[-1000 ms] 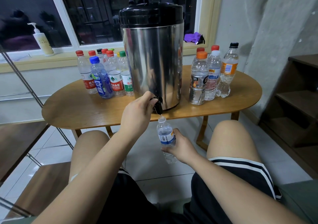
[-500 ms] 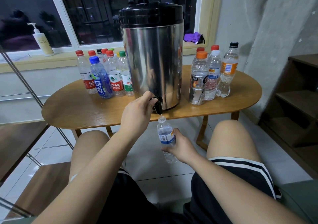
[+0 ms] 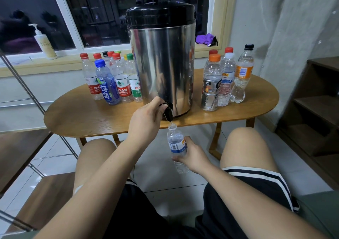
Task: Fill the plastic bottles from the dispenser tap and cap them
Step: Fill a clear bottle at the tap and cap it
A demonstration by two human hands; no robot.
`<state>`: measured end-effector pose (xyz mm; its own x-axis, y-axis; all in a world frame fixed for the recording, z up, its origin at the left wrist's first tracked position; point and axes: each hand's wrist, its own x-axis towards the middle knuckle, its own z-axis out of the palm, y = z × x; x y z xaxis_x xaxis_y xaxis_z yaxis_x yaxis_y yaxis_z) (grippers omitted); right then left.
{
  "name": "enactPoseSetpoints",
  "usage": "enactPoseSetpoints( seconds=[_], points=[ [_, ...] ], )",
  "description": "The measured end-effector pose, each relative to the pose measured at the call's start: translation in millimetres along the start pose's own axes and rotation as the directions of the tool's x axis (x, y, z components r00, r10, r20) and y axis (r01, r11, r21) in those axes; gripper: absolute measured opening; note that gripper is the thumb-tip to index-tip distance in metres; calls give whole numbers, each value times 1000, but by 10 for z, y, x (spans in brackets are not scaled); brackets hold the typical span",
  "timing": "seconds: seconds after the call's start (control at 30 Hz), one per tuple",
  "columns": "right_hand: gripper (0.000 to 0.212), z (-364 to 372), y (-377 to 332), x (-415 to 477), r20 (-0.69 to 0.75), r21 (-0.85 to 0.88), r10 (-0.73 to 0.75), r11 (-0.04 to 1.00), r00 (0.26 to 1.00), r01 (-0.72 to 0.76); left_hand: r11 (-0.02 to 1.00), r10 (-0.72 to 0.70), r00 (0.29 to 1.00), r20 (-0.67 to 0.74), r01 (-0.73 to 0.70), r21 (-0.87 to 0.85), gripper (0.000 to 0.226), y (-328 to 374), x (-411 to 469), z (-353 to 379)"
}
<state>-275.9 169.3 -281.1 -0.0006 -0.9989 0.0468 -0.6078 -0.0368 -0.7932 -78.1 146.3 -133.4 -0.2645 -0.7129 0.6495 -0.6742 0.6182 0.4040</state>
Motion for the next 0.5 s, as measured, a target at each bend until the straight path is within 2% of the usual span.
enactPoseSetpoints(
  seconds=[0.5],
  points=[
    [71,6,3,-1,4,-8,-5,1000,1000,5,1000,-8,1000,7,8,-1,16,4,-1,8]
  ],
)
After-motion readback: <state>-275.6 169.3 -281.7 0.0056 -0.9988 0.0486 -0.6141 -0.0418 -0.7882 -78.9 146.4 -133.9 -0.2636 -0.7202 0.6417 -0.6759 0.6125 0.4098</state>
